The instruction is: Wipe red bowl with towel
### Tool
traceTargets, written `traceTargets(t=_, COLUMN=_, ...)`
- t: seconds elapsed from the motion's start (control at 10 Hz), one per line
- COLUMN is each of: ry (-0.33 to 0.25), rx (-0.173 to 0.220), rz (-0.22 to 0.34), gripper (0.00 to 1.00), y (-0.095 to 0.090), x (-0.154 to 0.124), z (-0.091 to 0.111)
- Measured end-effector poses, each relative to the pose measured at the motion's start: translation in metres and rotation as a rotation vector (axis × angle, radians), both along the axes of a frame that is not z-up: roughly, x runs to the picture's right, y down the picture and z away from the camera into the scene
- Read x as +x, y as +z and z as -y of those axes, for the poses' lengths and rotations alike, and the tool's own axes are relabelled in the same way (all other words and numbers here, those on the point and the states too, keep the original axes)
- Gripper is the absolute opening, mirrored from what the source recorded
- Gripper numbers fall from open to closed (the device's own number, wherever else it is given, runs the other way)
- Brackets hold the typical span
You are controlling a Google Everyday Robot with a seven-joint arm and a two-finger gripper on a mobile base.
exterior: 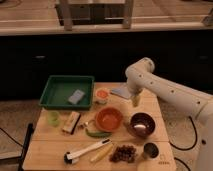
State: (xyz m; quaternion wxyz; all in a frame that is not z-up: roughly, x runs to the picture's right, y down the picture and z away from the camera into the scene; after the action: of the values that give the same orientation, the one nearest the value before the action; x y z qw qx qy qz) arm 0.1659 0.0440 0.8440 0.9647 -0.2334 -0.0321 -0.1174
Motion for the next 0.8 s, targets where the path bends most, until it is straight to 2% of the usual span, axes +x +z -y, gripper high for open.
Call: traceTargets(t=0.8, ry=0.004, rx=-0.011, rz=0.044, gripper=0.80, y=0.033, x=0.009, z=0.009)
